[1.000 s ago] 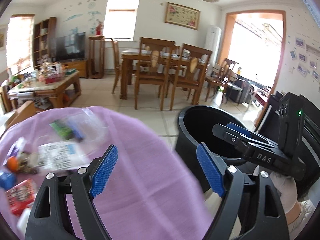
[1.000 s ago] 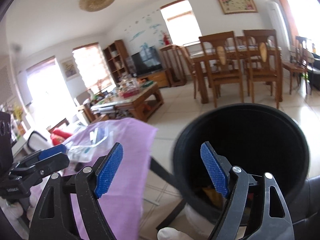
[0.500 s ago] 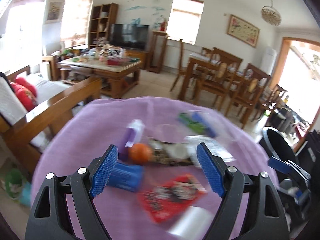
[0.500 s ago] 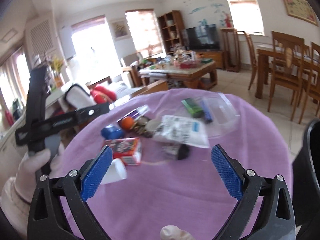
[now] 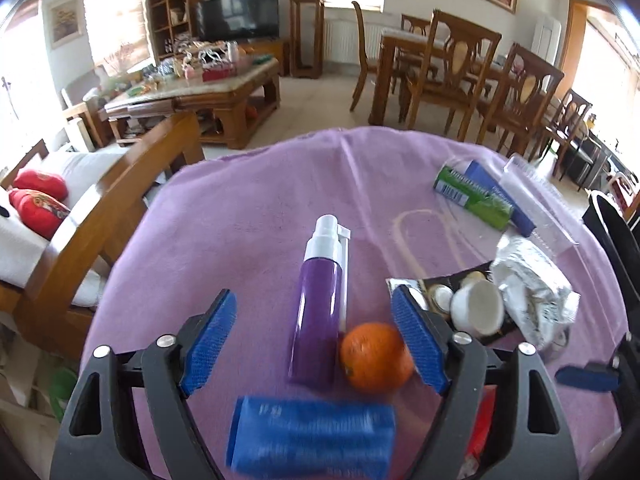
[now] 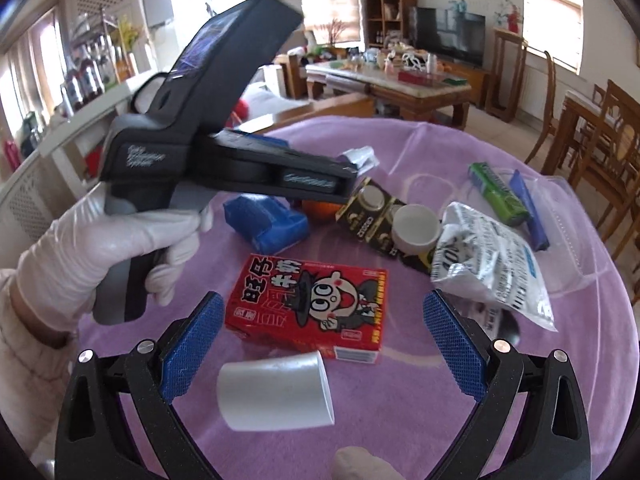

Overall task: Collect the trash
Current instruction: 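Grasp the purple spray bottle with the left tool while the right approaches the red box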

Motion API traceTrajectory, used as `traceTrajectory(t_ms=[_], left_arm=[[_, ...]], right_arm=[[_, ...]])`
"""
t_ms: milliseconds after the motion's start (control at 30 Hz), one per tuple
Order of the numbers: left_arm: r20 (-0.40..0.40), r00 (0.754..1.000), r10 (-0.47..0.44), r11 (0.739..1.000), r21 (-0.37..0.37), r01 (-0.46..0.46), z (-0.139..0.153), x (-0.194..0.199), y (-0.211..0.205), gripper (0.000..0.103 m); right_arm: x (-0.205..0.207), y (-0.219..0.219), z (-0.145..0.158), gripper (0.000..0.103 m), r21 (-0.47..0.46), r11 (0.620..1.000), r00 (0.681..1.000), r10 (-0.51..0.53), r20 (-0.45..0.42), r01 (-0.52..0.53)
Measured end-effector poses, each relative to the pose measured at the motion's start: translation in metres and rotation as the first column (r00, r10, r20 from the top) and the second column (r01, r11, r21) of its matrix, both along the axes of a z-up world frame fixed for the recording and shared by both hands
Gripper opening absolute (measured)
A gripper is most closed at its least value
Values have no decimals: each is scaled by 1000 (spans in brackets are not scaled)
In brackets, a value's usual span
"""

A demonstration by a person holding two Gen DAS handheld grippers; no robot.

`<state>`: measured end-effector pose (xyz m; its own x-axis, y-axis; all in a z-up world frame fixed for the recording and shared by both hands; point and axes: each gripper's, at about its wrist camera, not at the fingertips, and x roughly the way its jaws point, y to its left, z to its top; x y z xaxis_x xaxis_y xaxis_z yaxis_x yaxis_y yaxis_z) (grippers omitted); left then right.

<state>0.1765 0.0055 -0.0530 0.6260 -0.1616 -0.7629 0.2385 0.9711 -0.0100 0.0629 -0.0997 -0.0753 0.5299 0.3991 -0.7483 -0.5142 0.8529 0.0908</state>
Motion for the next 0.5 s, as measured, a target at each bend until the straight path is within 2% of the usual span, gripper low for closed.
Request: traceTrajectory(t_ms=[67, 133, 267, 333, 400, 500], left_arm=[[-5, 1000, -2, 1000, -12, 2, -1, 6, 1, 71], [-16, 1000, -1, 1000, -29, 1, -2, 11, 1, 64], [-34, 999, -13, 998, -60, 11, -5, 12, 0, 60], [-52, 998, -27, 993, -120, 21, -7, 11, 4, 57], [-40, 999, -26, 993, -117, 21, -6, 8, 5, 56], [-32, 999, -25, 991, -136, 20, -4, 2, 8, 45]], right_arm=[[4, 2, -4, 98, -4, 1000, 1000, 7, -10, -7], [9, 4, -6, 98, 3, 1000, 1000, 9, -22, -9], [13, 10, -6, 98, 1, 1000, 999, 12, -37, -12], [12, 14, -7, 98, -6, 999, 999, 33, -35, -33], [8, 20, -10, 98, -24, 999, 999, 39, -33, -40], [7, 21, -16, 97, -43, 999, 999, 33, -30, -34]])
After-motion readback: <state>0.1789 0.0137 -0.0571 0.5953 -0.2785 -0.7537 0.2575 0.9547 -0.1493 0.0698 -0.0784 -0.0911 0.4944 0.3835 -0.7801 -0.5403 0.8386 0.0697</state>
